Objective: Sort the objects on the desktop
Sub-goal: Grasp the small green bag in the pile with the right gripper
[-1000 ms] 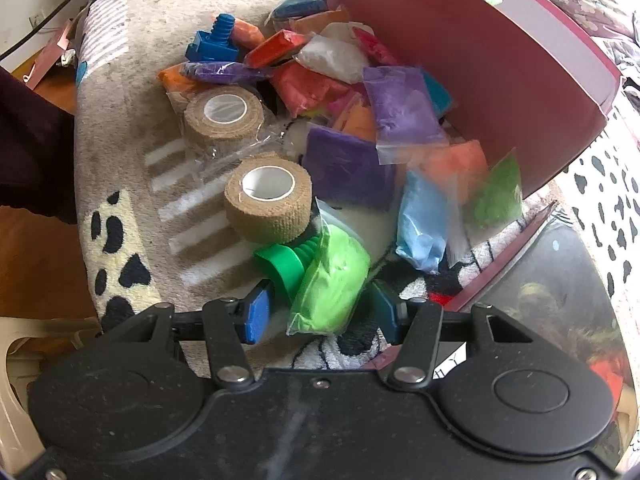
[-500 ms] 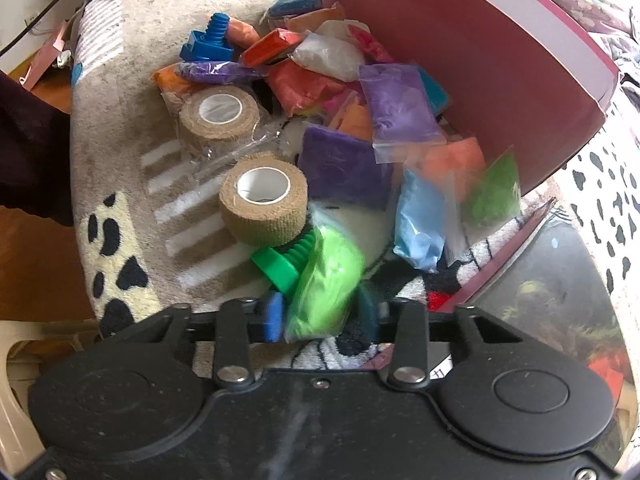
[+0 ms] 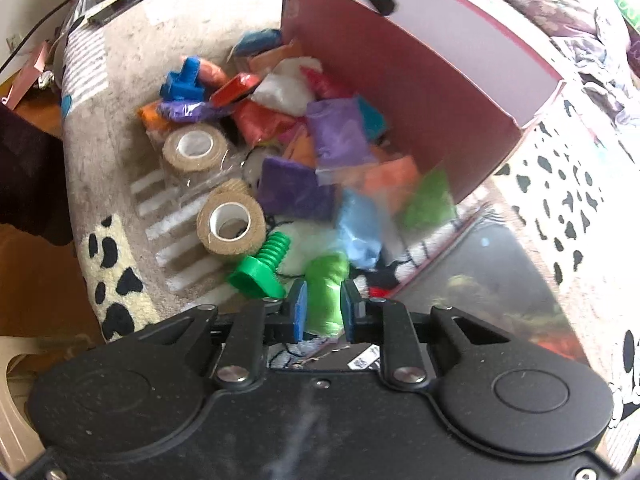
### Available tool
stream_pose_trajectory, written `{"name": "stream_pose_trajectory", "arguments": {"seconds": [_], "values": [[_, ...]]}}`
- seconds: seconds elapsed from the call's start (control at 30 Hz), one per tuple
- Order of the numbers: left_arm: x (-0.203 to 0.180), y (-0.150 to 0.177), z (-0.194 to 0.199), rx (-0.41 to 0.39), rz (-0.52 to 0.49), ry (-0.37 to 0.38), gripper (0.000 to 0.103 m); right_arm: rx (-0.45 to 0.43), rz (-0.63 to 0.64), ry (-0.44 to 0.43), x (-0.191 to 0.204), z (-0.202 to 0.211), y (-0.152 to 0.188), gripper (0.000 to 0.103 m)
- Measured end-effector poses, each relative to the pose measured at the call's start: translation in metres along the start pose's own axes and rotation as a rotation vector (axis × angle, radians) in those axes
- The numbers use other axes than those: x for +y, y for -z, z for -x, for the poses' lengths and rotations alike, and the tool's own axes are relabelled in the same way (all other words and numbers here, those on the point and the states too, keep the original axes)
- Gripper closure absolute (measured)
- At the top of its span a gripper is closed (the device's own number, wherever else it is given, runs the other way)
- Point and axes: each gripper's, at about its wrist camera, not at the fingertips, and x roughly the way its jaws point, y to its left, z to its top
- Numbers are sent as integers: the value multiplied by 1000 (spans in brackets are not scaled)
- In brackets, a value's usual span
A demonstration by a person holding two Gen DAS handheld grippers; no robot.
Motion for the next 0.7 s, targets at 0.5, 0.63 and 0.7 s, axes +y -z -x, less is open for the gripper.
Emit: {"name": "stream_pose_trajectory", "arguments": {"seconds": [0.5, 0.63, 0.7], "values": [[-31, 45, 29, 39, -288, 93, 37, 55, -31, 13, 9, -5, -16, 68], [-32, 48, 33, 36, -297, 97, 37, 84, 1, 60, 18, -17, -13, 56], [-31, 49, 33, 36, -296, 94, 37, 87, -12, 52, 16, -20, -13, 58]]}}
